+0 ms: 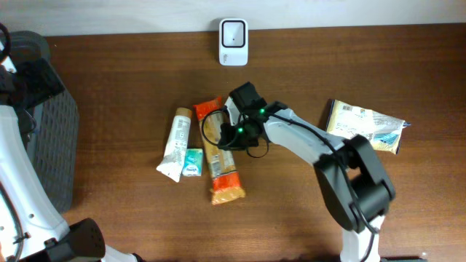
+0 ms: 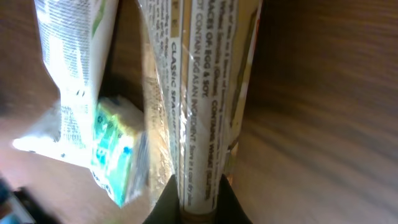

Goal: Scan the item barcode

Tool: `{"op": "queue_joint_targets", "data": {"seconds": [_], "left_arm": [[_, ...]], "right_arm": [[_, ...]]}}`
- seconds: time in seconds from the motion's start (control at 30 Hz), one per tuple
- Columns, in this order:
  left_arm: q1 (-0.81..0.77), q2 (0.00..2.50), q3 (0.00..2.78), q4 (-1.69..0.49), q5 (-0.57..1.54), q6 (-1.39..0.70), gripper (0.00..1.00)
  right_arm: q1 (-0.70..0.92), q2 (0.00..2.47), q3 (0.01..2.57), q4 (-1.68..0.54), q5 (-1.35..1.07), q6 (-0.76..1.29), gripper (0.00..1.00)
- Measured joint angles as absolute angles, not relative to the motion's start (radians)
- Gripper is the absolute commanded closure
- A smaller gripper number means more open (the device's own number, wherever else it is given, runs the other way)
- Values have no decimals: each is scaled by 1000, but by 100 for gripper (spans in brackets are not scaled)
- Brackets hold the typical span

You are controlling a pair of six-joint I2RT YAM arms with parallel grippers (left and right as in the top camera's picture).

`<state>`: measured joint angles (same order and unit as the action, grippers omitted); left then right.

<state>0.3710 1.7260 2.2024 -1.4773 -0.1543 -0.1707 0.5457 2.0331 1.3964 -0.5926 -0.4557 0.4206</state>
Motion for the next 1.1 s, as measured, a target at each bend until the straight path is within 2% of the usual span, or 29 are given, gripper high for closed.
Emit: {"op": "queue_joint_targets", "data": {"seconds": [0.1,0.17,0.23,0.3,0.37,0.4,0.43,0.47,0.67,0.87,0.93,1.1], "left_arm": [[371,1726,2202,-1477,-154,-171,1],[371,1726,2202,-1478,-155,-171,1],[371,1726,2202,-1478,-155,-171,1],[371,1726,2202,-1478,-155,-171,1],[371,1726,2202,-1478,-155,-171,1],[371,1726,2202,-1478,-155,-171,1],[371,1726,2202,-1478,-155,-171,1],[371,1726,2202,-1478,-155,-171,1],[371,1726,2202,-1478,-155,-171,1],[371,1726,2202,-1478,-155,-171,1],[371,1726,2202,-1478,-155,-171,1],[371,1726,2202,-1478,-155,-171,1]], "right_arm": [[585,1926,1522,-960,-9,386,96],[640,1922,1547,-1064,298,368,96],[670,1948,1549,-1063,379,348,96],[716,2046,1550,-1052,410,330,80],[767,2081,1555,-1039,413,290,69],[789,2081,1559,-1024,398,276,59],[834,2081,1567,-1008,355,250,32],[864,2081,1570,-1005,334,228,26],[778,2081,1571,-1005,287,178,27],[933,2095,1576,-879,295,135,31],[935,2176,1585,-873,350,131,38],[923,2190,1587,-868,466,156,38]]}}
